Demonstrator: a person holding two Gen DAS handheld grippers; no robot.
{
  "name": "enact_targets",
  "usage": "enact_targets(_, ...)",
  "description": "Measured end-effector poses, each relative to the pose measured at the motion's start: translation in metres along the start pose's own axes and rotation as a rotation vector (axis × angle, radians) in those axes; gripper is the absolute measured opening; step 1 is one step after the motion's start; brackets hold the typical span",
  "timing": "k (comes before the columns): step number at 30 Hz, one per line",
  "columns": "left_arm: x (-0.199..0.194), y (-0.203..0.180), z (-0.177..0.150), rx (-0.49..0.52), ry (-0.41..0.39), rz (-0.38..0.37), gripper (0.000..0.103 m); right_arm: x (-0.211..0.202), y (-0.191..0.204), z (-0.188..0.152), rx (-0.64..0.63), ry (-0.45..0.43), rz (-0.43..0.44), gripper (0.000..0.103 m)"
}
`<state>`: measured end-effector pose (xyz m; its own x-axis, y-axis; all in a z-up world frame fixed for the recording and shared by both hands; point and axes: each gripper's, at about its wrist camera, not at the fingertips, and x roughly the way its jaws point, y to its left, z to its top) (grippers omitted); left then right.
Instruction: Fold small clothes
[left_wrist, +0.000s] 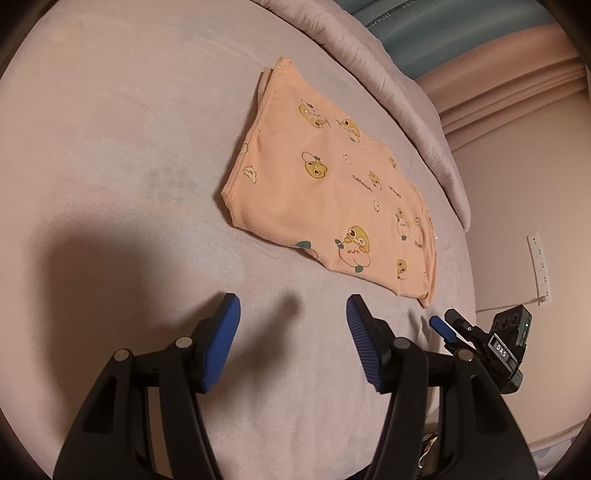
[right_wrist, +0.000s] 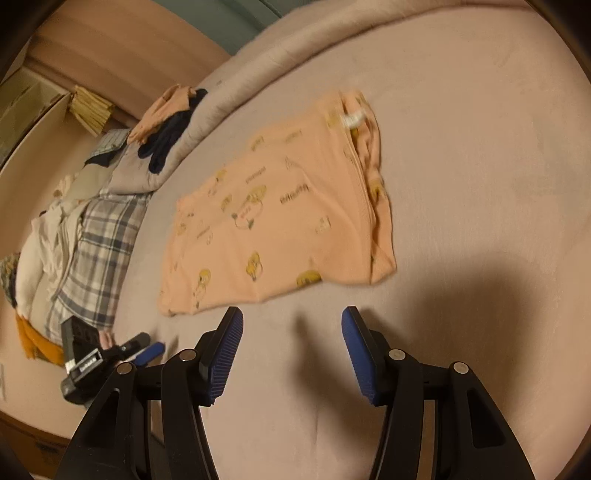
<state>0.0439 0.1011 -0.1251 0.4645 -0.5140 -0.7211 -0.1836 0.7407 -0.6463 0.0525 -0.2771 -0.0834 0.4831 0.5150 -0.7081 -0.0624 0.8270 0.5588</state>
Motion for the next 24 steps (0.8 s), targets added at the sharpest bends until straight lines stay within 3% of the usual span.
enact_targets(9, 0.006, 0.001, 0.009, -0.022, -0.01, 0.009, 0.059, 0.011, 0.001, 0.004, -0.02, 0.034, 0.013, 0.055)
enact_targets(20, 0.014, 0.009, 0.021, -0.056, 0.0, -0.033, 0.059, 0.012, 0.007, 0.008, -0.047, 0.038, 0.024, 0.055)
enact_targets(24, 0.017, 0.016, 0.029, -0.089, 0.006, -0.085, 0.06, 0.015, 0.011, 0.009, -0.064, 0.042, 0.028, 0.055)
